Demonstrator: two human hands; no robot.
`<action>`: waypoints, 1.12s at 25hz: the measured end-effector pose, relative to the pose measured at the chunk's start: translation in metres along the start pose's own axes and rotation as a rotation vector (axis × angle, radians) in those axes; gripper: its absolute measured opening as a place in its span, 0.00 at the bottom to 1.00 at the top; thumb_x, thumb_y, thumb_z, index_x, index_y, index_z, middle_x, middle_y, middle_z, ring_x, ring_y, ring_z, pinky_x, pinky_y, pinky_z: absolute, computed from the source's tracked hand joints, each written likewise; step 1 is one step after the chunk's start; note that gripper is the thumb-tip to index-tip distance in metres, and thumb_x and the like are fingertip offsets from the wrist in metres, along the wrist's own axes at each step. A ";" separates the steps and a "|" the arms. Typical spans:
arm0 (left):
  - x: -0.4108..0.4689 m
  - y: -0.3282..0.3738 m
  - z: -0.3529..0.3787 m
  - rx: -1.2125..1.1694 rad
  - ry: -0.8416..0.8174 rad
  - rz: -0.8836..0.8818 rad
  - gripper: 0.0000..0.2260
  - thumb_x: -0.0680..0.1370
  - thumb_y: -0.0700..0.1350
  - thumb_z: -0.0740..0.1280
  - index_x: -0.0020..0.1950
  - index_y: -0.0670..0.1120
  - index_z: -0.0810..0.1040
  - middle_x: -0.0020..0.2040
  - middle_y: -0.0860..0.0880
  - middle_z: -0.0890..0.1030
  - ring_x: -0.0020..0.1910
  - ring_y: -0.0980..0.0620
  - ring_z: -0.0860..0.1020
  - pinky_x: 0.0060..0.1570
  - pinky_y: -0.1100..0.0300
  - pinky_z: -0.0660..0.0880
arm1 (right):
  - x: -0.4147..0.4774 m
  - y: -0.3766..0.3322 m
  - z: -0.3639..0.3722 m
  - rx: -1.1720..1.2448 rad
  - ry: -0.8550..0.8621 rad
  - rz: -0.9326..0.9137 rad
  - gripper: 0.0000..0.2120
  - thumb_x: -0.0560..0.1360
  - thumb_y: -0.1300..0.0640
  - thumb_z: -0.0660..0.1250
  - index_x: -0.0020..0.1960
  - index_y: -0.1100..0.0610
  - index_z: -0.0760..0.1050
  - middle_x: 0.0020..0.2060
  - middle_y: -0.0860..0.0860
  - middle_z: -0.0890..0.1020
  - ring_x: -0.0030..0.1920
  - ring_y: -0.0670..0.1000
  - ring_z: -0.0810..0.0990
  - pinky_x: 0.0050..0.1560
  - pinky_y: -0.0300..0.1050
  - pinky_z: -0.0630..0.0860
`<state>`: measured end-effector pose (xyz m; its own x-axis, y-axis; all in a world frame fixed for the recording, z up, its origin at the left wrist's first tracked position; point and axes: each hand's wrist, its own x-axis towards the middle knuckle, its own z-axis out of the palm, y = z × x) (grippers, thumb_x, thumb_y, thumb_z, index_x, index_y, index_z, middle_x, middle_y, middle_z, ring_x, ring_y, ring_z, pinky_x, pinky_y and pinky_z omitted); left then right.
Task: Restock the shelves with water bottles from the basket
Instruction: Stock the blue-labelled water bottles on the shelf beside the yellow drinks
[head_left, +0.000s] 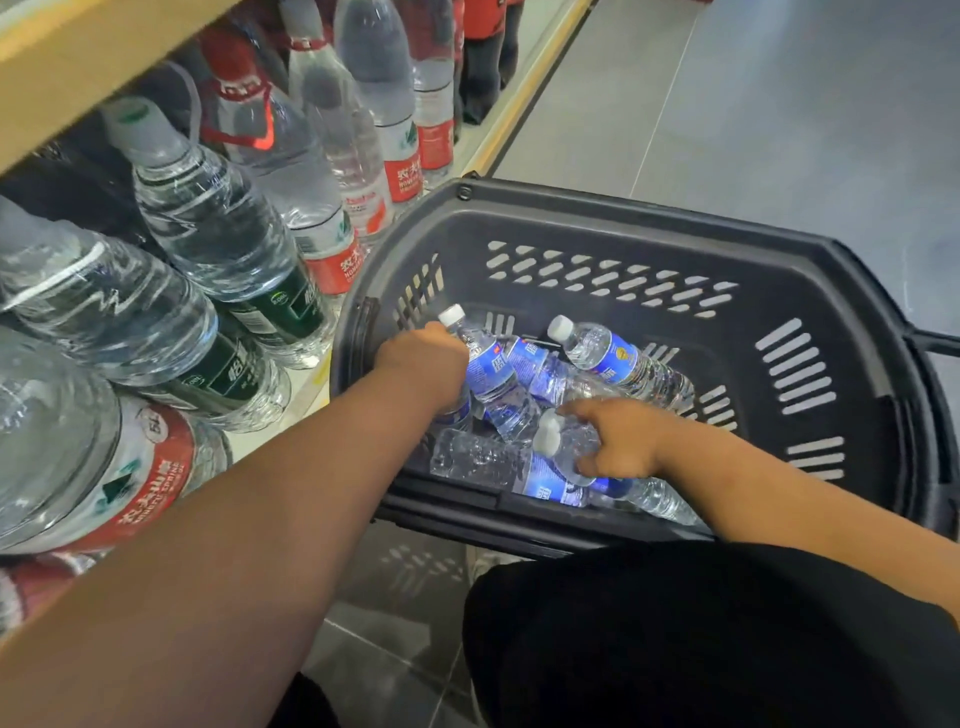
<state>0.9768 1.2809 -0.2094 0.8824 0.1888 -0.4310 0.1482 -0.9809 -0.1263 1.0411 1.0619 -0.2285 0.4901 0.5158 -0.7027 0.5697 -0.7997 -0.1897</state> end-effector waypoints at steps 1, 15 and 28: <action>0.000 -0.001 0.000 -0.029 -0.007 0.008 0.15 0.77 0.39 0.63 0.64 0.40 0.74 0.59 0.41 0.72 0.59 0.37 0.76 0.56 0.46 0.74 | -0.001 -0.001 0.001 0.025 -0.075 0.012 0.40 0.70 0.52 0.71 0.77 0.49 0.56 0.62 0.54 0.78 0.50 0.51 0.79 0.59 0.47 0.74; -0.038 -0.021 -0.045 -0.988 0.410 0.063 0.14 0.71 0.44 0.74 0.56 0.49 0.81 0.52 0.52 0.76 0.47 0.58 0.75 0.47 0.75 0.67 | 0.006 0.020 0.007 0.339 0.148 0.022 0.29 0.63 0.56 0.78 0.62 0.56 0.72 0.51 0.53 0.80 0.51 0.54 0.79 0.56 0.48 0.75; 0.015 0.024 -0.027 -1.602 0.343 -0.070 0.14 0.75 0.42 0.71 0.60 0.44 0.79 0.46 0.50 0.81 0.44 0.54 0.78 0.50 0.57 0.77 | 0.016 0.015 -0.004 1.113 0.390 0.024 0.29 0.63 0.49 0.80 0.61 0.55 0.76 0.53 0.53 0.83 0.51 0.54 0.83 0.54 0.52 0.79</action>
<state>1.0056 1.2588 -0.1951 0.8740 0.4278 -0.2302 0.2808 -0.0581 0.9580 1.0597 1.0593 -0.2402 0.7710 0.4021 -0.4938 -0.2371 -0.5384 -0.8087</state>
